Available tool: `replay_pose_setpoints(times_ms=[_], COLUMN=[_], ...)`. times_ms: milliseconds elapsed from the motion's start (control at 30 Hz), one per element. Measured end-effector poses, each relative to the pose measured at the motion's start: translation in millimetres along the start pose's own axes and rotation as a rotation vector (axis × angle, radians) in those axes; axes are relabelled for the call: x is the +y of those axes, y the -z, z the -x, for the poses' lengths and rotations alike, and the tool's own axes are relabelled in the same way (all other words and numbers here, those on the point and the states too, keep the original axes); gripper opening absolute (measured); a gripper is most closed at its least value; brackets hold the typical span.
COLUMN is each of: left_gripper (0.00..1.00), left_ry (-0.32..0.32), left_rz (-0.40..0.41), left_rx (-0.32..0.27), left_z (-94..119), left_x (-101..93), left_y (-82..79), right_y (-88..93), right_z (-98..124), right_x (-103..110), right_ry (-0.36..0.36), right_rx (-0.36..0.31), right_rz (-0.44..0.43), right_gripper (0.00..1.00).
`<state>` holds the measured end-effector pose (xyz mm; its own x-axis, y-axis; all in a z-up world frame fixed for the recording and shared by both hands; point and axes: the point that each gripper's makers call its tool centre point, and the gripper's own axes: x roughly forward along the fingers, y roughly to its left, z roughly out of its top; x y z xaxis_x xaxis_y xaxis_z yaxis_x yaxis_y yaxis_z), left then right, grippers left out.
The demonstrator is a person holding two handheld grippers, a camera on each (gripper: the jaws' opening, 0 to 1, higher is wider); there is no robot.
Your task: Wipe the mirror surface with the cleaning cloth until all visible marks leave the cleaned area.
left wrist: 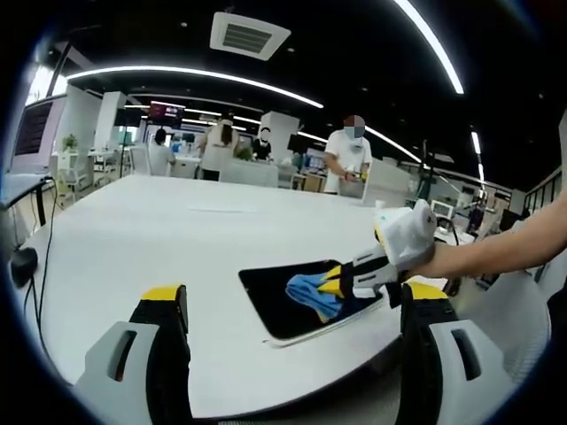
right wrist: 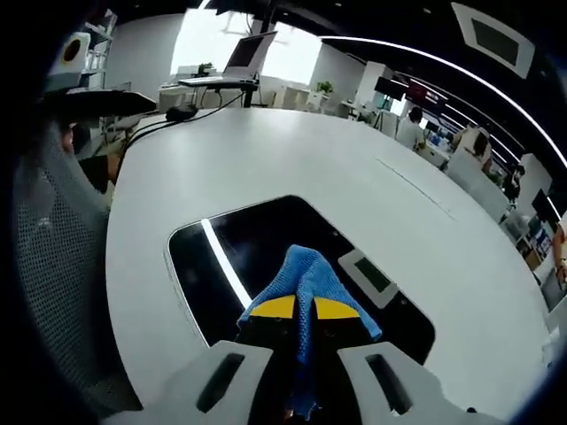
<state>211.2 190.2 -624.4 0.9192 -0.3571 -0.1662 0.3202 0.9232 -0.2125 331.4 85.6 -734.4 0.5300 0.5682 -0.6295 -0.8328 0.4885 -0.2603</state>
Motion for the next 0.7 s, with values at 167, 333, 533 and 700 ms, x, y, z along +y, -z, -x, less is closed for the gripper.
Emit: replay_pose_setpoints(times_ms=[167, 333, 533, 700], left_gripper=[0.99, 0.99, 0.99, 0.99], left_ry=[0.0, 0.001, -0.002, -0.005], left_rz=[0.001, 0.002, 0.003, 0.002], left_rx=[0.0, 0.0, 0.004, 0.008], left_z=[0, 0, 0, 0], left_x=[0.4, 0.5, 1.0, 1.9], left_y=[0.0, 0.0, 0.7, 1.4], right_y=[-3.5, -7.0, -11.3, -13.4], right_z=[-8, -16, -27, -35], right_x=[-9, -18, -34, -44], right_ry=[0.018, 0.031, 0.042, 0.049], right_rx=[0.002, 0.017, 0.042, 0.047], right_rz=[-0.028, -0.012, -0.018, -0.04], right_gripper=[0.0, 0.0, 0.0, 0.0])
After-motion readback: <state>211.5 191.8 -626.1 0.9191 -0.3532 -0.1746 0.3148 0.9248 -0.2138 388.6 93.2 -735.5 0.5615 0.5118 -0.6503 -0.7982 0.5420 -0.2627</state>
